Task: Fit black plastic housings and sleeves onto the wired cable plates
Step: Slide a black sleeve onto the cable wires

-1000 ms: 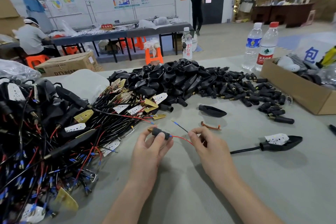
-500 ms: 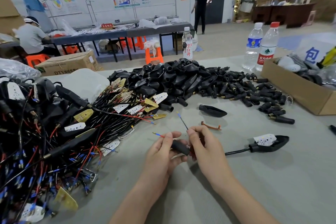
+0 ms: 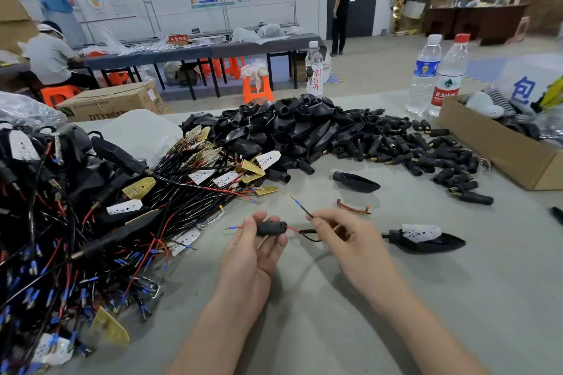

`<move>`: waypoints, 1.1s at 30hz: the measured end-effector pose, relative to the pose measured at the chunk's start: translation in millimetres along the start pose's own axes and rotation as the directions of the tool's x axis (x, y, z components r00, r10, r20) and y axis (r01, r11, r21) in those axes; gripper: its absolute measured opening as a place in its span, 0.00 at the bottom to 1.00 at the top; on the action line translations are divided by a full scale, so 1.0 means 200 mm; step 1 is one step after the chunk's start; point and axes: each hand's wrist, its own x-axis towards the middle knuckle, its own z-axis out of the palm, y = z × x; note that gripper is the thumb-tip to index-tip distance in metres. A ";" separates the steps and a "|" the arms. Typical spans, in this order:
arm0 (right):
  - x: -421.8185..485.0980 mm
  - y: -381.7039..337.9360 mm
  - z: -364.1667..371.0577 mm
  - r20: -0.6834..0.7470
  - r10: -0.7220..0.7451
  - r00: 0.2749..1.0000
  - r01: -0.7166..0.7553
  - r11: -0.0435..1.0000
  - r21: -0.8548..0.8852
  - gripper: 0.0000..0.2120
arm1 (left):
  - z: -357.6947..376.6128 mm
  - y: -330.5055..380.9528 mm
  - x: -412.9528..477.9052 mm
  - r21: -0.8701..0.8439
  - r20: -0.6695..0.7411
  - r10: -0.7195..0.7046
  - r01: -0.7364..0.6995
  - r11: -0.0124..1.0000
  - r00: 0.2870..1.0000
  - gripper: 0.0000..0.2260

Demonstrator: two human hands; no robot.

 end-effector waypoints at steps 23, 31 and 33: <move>-0.05 -0.02 0.00 0.111 -0.116 0.987 0.157 0.844 -0.513 0.10 | -0.02 0.00 -0.01 0.150 0.057 0.185 -0.192 0.970 0.981 0.12; -0.04 0.01 0.00 0.107 -0.138 0.985 0.172 0.870 -0.462 0.08 | -0.02 0.00 -0.01 0.170 0.096 0.203 -0.217 0.961 0.975 0.11; -0.04 0.02 0.01 0.097 -0.149 0.984 0.177 0.871 -0.459 0.07 | -0.02 0.00 -0.01 0.186 0.094 0.213 -0.228 0.956 0.972 0.11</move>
